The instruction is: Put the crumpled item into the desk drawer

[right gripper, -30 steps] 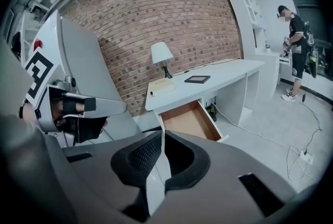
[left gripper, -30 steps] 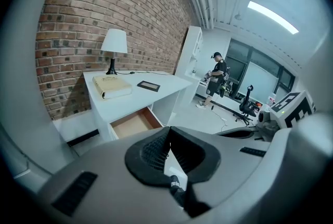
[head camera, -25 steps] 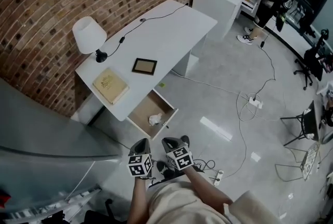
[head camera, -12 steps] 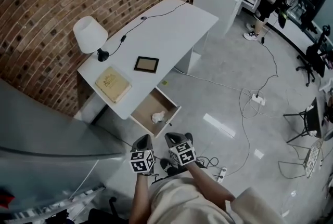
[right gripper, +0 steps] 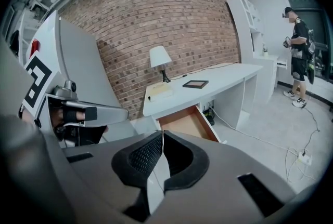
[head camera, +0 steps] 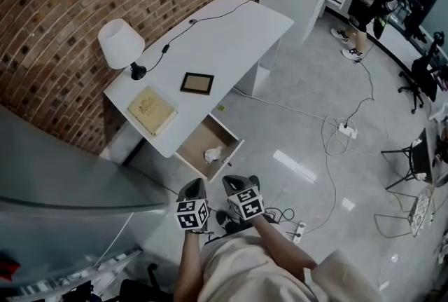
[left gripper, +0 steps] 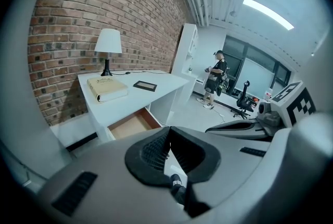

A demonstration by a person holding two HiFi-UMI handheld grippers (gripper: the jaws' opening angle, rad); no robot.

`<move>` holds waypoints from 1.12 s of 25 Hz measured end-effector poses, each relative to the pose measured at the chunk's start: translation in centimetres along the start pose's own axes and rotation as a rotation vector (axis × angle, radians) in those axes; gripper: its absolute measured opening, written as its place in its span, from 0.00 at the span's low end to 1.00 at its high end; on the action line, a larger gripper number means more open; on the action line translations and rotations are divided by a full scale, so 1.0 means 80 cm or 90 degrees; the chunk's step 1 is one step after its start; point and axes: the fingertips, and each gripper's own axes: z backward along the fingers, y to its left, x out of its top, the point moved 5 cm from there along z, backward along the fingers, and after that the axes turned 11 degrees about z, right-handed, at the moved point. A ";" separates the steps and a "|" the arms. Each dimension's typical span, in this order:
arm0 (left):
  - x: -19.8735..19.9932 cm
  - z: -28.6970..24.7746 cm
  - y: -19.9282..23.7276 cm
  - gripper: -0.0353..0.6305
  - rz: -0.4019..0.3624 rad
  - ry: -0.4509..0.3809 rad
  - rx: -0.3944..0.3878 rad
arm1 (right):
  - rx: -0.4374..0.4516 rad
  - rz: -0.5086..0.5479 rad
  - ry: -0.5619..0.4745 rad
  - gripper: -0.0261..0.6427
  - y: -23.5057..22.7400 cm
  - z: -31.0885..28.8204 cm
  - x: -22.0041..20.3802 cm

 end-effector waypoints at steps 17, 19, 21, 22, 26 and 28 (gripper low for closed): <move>-0.013 0.004 0.008 0.08 -0.012 0.013 -0.004 | -0.017 -0.001 0.014 0.08 0.004 0.002 -0.009; -0.020 0.003 0.009 0.08 -0.014 0.021 -0.004 | -0.023 -0.004 0.021 0.08 0.003 0.004 -0.015; -0.026 0.001 0.011 0.08 -0.015 0.029 -0.004 | -0.026 -0.006 0.030 0.08 0.002 0.005 -0.022; -0.030 0.001 0.011 0.08 -0.015 0.033 -0.005 | -0.027 -0.007 0.034 0.08 0.001 0.006 -0.024; -0.036 -0.002 0.009 0.08 -0.019 0.041 -0.008 | -0.028 -0.005 0.043 0.08 -0.003 0.009 -0.030; -0.036 -0.002 0.008 0.08 -0.020 0.041 -0.009 | -0.029 -0.007 0.048 0.08 -0.005 0.010 -0.033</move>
